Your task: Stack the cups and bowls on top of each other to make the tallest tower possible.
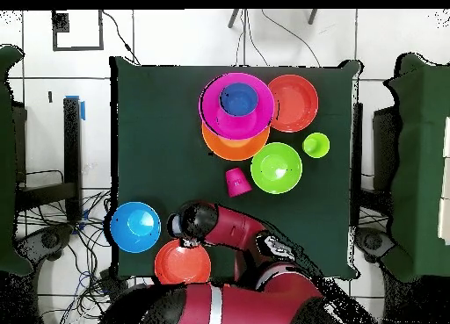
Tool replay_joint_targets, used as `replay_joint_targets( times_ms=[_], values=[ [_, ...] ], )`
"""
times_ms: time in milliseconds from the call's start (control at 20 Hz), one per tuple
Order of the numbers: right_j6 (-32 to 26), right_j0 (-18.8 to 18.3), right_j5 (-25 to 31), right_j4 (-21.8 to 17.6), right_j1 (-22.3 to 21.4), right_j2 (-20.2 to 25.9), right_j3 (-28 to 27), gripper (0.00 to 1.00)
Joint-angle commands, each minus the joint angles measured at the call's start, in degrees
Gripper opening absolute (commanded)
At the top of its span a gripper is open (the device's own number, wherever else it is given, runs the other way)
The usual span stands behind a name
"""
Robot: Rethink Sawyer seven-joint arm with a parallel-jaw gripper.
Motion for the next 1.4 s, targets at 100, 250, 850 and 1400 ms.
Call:
replay_joint_targets(
  times_ms=[100, 250, 850, 1400],
  values=[
    [-2.55, -0.01, 4.37, -0.91, 1.45, 3.54, -4.65, 1.00],
    [-2.32, 0.41, 3.98, -0.77, 1.82, 3.83, -4.98, 1.00],
    [-1.05, 3.27, 9.18, -1.18, 3.75, 1.22, -6.96, 1.00],
    [-3.28, 1.55, 11.45, -2.51, 7.21, -0.15, -10.23, 1.00]
  ],
)
